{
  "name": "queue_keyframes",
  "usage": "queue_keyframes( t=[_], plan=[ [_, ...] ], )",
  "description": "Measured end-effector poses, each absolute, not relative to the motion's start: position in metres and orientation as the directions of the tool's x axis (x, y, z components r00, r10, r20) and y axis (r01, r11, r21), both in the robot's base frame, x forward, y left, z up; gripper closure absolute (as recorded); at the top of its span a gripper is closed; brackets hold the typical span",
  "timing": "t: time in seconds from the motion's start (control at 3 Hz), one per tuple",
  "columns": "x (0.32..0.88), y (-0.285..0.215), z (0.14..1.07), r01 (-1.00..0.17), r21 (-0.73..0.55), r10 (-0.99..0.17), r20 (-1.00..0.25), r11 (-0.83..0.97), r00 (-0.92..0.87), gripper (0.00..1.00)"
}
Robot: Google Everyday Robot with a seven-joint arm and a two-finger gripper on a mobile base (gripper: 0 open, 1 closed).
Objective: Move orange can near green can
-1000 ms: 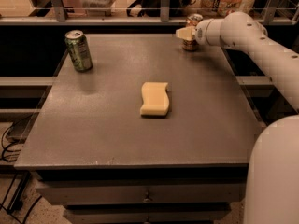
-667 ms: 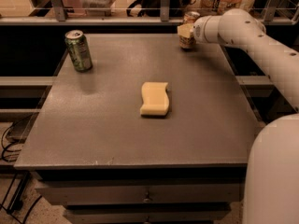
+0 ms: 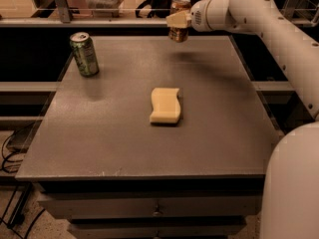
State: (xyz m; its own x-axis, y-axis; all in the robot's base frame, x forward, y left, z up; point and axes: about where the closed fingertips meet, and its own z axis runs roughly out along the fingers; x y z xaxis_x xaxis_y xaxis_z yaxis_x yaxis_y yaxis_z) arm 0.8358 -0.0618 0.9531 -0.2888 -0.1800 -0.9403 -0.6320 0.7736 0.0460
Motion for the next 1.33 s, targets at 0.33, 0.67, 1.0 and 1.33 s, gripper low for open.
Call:
queue_keyframes(
  t=[0.33, 0.67, 1.0, 1.33],
  plan=[
    [0.836, -0.062, 0.953, -0.632, 0.046, -0.18, -0.94, 0.774, -0.289, 1.0],
    [0.821, -0.027, 0.957, -0.707, 0.014, -0.228, -0.942, 0.707, -0.246, 1.0],
    [0.787, 0.036, 0.953, -0.833, -0.033, -0.295, -0.942, 0.552, -0.158, 1.0],
    [0.737, 0.105, 0.941, -0.93, -0.068, -0.312, -0.949, 0.361, -0.051, 1.0]
  ],
)
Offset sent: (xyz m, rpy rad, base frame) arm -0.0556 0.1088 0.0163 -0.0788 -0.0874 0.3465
